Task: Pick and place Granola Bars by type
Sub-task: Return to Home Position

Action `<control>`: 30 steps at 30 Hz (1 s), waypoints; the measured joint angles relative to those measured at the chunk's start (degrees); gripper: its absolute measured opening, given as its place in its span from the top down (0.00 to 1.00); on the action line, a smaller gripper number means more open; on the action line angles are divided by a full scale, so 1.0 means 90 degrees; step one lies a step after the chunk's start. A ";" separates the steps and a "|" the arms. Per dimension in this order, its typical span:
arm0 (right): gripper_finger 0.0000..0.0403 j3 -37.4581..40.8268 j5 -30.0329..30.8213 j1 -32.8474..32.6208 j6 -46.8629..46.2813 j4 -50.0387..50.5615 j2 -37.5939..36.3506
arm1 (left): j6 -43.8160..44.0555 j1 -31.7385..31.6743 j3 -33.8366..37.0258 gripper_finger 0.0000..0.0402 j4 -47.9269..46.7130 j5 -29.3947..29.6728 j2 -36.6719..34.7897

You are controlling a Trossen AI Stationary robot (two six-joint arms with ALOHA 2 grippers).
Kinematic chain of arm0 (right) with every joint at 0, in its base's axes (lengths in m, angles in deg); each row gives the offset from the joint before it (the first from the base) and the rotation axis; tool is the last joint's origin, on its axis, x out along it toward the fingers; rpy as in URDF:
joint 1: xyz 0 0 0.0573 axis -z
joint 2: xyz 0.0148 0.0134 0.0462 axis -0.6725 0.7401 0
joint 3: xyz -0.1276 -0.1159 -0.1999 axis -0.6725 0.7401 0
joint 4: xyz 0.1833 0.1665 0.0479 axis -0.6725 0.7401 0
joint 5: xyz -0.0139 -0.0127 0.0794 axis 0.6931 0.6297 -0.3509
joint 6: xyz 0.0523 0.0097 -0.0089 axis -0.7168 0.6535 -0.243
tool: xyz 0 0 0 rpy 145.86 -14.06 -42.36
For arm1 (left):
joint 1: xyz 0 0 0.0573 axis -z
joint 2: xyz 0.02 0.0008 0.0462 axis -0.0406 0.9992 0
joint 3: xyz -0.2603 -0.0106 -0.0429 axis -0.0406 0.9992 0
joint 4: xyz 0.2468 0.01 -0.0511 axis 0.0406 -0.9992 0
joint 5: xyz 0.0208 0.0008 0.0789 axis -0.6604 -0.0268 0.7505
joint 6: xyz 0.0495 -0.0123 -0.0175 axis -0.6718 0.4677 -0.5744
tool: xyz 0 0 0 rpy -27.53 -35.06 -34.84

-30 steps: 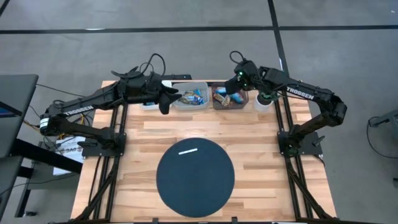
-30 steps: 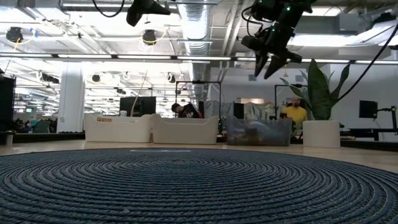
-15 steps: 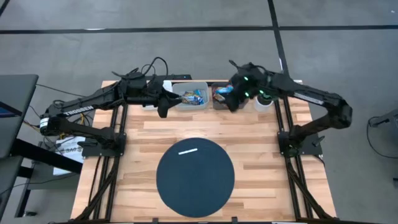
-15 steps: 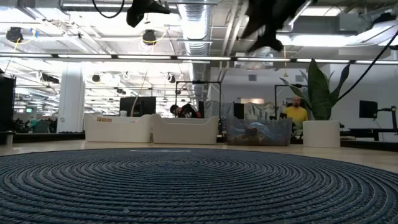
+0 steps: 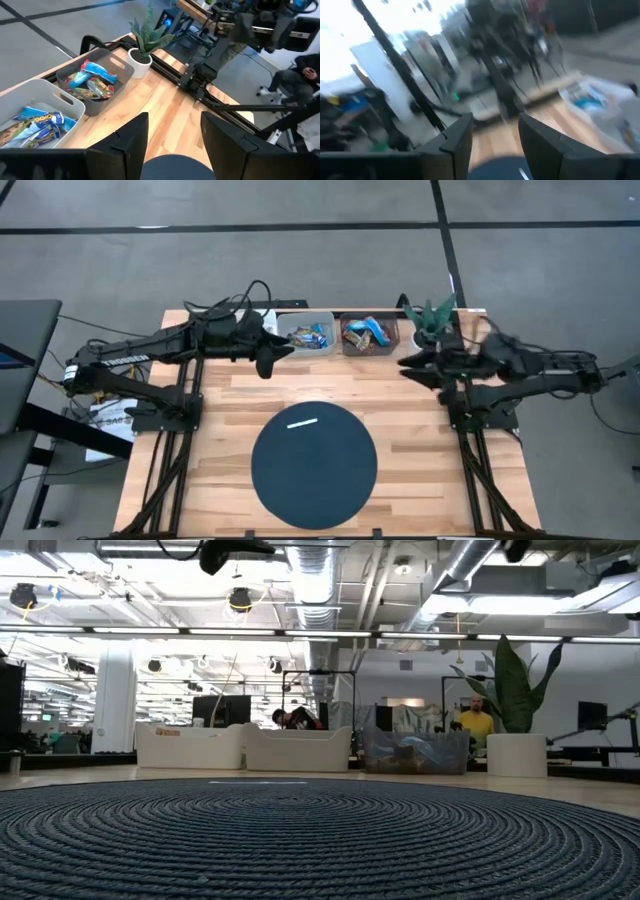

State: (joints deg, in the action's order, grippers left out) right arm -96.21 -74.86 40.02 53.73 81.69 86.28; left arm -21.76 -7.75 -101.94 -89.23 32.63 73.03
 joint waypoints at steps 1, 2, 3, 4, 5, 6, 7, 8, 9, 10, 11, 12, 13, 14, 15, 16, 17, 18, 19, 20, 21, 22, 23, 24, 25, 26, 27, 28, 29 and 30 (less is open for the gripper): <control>0.63 0.0313 0.0177 -0.0168 -0.0003 -0.0400 -0.0303 | 0.0045 0.0045 0.0000 0.57 0.0002 0.0109 0.0000; 0.64 0.0592 0.0304 -0.0319 0.0017 -0.0738 -0.0595 | 0.0087 0.0083 0.0000 0.57 0.0000 0.0212 0.0000; 0.64 0.0855 0.0415 -0.0458 0.0075 -0.1037 -0.0876 | 0.0128 0.0112 0.0000 0.57 0.0001 0.0307 0.0000; 0.65 0.1101 0.0518 -0.0588 0.0112 -0.1280 -0.1121 | 0.0164 0.0138 0.0000 0.57 0.0000 0.0414 0.0000; 0.65 0.1320 0.0603 -0.0714 0.0133 -0.1449 -0.1357 | 0.0203 0.0165 0.0000 0.57 0.0002 0.0492 0.0000; 0.65 0.1535 0.0706 -0.0825 0.0154 -0.1599 -0.1590 | 0.0230 0.0182 0.0000 0.57 0.0002 0.0572 0.0000; 0.65 0.1728 0.0810 -0.0927 0.0217 -0.1728 -0.1808 | 0.0284 0.0204 0.0000 0.57 0.0002 0.0661 0.0000; 0.66 0.1934 0.0871 -0.1026 0.0300 -0.1917 -0.2006 | 0.0337 0.0221 0.0000 0.57 0.0002 0.0746 0.0000; 0.66 0.2119 0.0877 -0.1113 0.0404 -0.2124 -0.2163 | 0.0377 0.0243 0.0000 0.57 0.0002 0.0829 0.0000; 0.66 0.2304 0.0883 -0.1184 0.0497 -0.2342 -0.2310 | 0.0426 0.0256 0.0000 0.57 0.0002 0.0903 0.0000; 0.66 0.2490 0.0877 -0.1249 0.0598 -0.2570 -0.2449 | 0.0472 0.0269 0.0000 0.57 0.0005 0.0969 0.0000; 0.66 0.2652 0.0861 -0.1309 0.0694 -0.2788 -0.2561 | 0.0488 0.0287 0.0000 0.57 0.0007 0.1033 0.0000; 0.66 0.2796 0.0852 -0.1364 0.0781 -0.3013 -0.2652 | 0.0511 0.0295 0.0000 0.57 0.0011 0.1066 0.0000; 0.66 0.2938 0.0850 -0.1420 0.0837 -0.3165 -0.2736 | 0.0542 0.0309 0.0000 0.57 0.0025 0.1105 0.0000; 0.66 0.3057 0.0845 -0.1463 0.0908 -0.3218 -0.2807 | 0.0571 0.0327 0.0000 0.57 0.0050 0.1152 0.0002; 0.66 0.3154 0.0840 -0.1502 0.0956 -0.3252 -0.2847 | 0.0600 0.0342 0.0000 0.57 0.0092 0.1209 0.0002; 0.66 0.3244 0.0838 -0.1548 0.0976 -0.3269 -0.2878 | 0.0606 0.0354 0.0000 0.57 0.0147 0.1249 0.0002; 0.66 0.3326 0.0837 -0.1586 0.0984 -0.3282 -0.2904 | 0.0606 0.0366 0.0000 0.57 0.0192 0.1257 0.0002; 0.66 0.3400 0.0819 -0.1625 0.1022 -0.3293 -0.2922 | 0.0587 0.0369 0.0000 0.57 0.0225 0.1257 0.0002; 0.66 0.3472 0.0787 -0.1669 0.1114 -0.3295 -0.2925 | 0.0538 0.0368 0.0002 0.57 0.0270 0.1257 0.0002; 0.66 0.3540 0.0733 -0.1712 0.1246 -0.3292 -0.2922 | 0.0495 0.0368 0.0002 0.57 0.0322 0.1259 0.0002; 0.66 0.3612 0.0685 -0.1755 0.1379 -0.3294 -0.2917 | 0.0457 0.0368 0.0002 0.57 0.0346 0.1265 0.0002; 0.66 0.3695 0.0671 -0.1794 0.1499 -0.3312 -0.2918 | 0.0431 0.0368 0.0002 0.57 0.0347 0.1269 0.0002; 0.66 0.3782 0.0668 -0.1825 0.1604 -0.3360 -0.2918 | 0.0422 0.0366 0.0002 0.57 0.0341 0.1269 0.0003; 0.66 0.3880 0.0668 -0.1853 0.1669 -0.3433 -0.2918 | 0.0417 0.0366 0.0002 0.57 0.0328 0.1269 0.0005; 0.66 0.3971 0.0665 -0.1883 0.1741 -0.3493 -0.2918 | 0.0412 0.0366 0.0004 0.57 0.0323 0.1269 0.0005; 0.66 0.4061 0.0663 -0.1915 0.1807 -0.3565 -0.2918 | 0.0410 0.0368 0.0002 0.57 0.0325 0.1269 0.0005; 0.66 0.4168 0.0655 -0.1946 0.1852 -0.3678 -0.2918 | 0.0408 0.0371 0.0003 0.57 0.0325 0.1269 0.0005; 0.66 0.4294 0.0650 -0.1978 0.1884 -0.3814 -0.2918 | 0.0407 0.0373 0.0003 0.57 0.0323 0.1269 0.0005; 0.67 0.4424 0.0646 -0.2011 0.1925 -0.3945 -0.2918 | 0.0408 0.0373 0.0002 0.57 0.0324 0.1269 0.0005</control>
State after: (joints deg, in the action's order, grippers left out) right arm -56.39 -69.05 21.92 71.05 46.18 60.02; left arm -18.08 -4.39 -101.91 -86.32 44.06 73.08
